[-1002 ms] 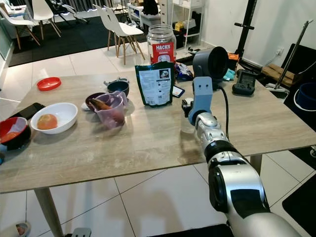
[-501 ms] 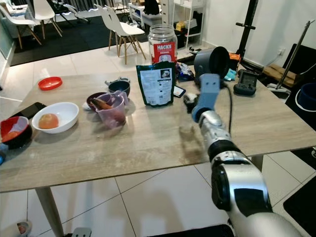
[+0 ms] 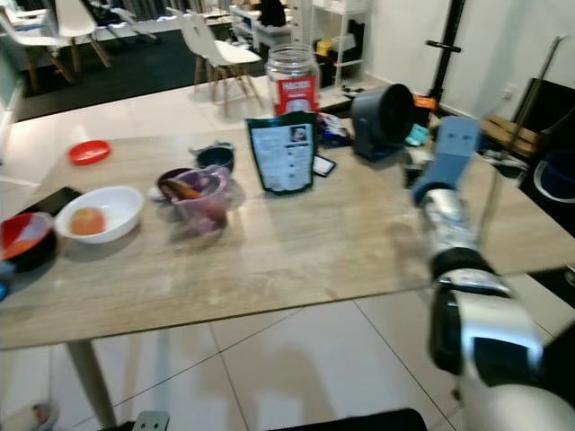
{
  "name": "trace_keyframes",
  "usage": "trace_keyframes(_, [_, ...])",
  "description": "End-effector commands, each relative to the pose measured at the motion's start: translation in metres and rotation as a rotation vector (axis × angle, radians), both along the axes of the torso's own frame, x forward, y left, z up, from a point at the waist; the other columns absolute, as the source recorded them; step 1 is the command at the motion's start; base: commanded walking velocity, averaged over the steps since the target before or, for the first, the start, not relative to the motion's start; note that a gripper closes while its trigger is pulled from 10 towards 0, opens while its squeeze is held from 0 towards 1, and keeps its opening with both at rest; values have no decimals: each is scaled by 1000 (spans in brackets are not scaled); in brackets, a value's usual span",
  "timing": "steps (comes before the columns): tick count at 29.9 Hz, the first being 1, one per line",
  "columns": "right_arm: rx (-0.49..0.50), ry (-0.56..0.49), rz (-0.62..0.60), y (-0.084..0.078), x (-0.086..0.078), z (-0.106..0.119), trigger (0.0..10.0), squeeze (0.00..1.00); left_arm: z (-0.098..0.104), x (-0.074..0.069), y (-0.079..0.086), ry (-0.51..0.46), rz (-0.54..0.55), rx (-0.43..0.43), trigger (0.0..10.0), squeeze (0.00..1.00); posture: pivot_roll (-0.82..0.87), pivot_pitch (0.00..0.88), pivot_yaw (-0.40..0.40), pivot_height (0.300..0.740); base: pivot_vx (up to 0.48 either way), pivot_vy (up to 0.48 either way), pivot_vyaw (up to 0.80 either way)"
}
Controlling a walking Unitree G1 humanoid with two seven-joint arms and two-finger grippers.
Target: Restocking fridge
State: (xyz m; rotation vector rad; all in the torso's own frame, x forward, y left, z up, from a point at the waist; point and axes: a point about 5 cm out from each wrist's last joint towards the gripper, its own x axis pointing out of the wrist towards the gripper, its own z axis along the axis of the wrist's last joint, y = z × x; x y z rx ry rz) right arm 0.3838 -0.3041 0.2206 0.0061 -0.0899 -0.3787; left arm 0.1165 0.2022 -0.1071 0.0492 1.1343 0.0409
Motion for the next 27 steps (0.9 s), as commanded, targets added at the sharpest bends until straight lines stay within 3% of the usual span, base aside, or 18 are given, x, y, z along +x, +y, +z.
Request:
trace_keyframes(1, [-5,0,-58,-10,-5,-2,10000,0,-3,-6,-5,25,2,-17,10000,0,42,0,5,740,0,0,0])
trace_keyframes(3, [-77,53,-199,-45,-26,-8,10000,0,-2,-5,-4,24,4,-16,10000,0,41,0,5,740,0,0,0])
trace_keyframes(5, [-77,53,-199,-45,-26,-8,10000,0,-2,-5,-4,24,4,-16,10000,0,41,0,5,740,0,0,0])
trace_keyframes(6, [-94,73,-243,-56,-33,-11,10000,0,-2,-5,-4,24,5,-15,10000,0,40,0,7,740,0,0,0])
trace_keyframes(7, [-94,73,-243,-56,-33,-11,10000,0,-2,-5,-4,24,5,-15,10000,0,40,0,7,740,0,0,0])
trace_keyframes(8, [-130,120,-304,-71,-45,-18,10000,0,-2,-6,-3,26,6,-15,10000,0,40,0,7,740,0,0,0])
trace_keyframes(10, [-130,120,-304,-71,-45,-18,10000,0,-2,-6,-3,26,6,-15,10000,0,40,0,7,740,0,0,0])
trace_keyframes(12, [-202,239,-414,-98,-73,-39,10000,0,-3,-7,-3,29,7,-15,10000,0,37,0,7,740,0,0,0])
trace_keyframes(13, [-202,239,-414,-98,-73,-39,10000,0,-3,-7,-3,29,7,-15,10000,0,37,0,7,740,0,0,0])
trace_keyframes(14, [-243,314,-464,-111,-90,-51,10000,0,-3,-7,-3,30,7,-15,10000,0,33,0,7,740,0,0,0])
trace_keyframes(15, [-243,314,-464,-111,-90,-51,10000,0,-3,-7,-3,30,7,-15,10000,0,33,0,7,740,0,0,0])
trace_keyframes(17, [-263,452,-546,-129,-122,-79,10000,0,-3,-8,-3,32,7,-16,10000,0,32,0,6,740,0,0,0])
trace_keyframes(18, [-263,452,-546,-129,-122,-79,10000,0,-3,-8,-3,32,7,-16,10000,0,32,0,6,740,0,0,0])
trace_keyframes(22, [-183,637,-595,-135,-166,-129,10000,0,-3,-8,-2,34,6,-15,10000,0,24,0,11,740,0,0,0])
trace_keyframes(26, [-141,712,-572,-128,-179,-152,10000,0,-3,-8,-2,35,4,-13,10000,0,21,0,14,740,0,0,0])
trace_keyframes(27, [-113,762,-535,-119,-184,-169,10000,0,-3,-8,-2,35,3,-12,10000,0,21,0,14,740,0,0,0])
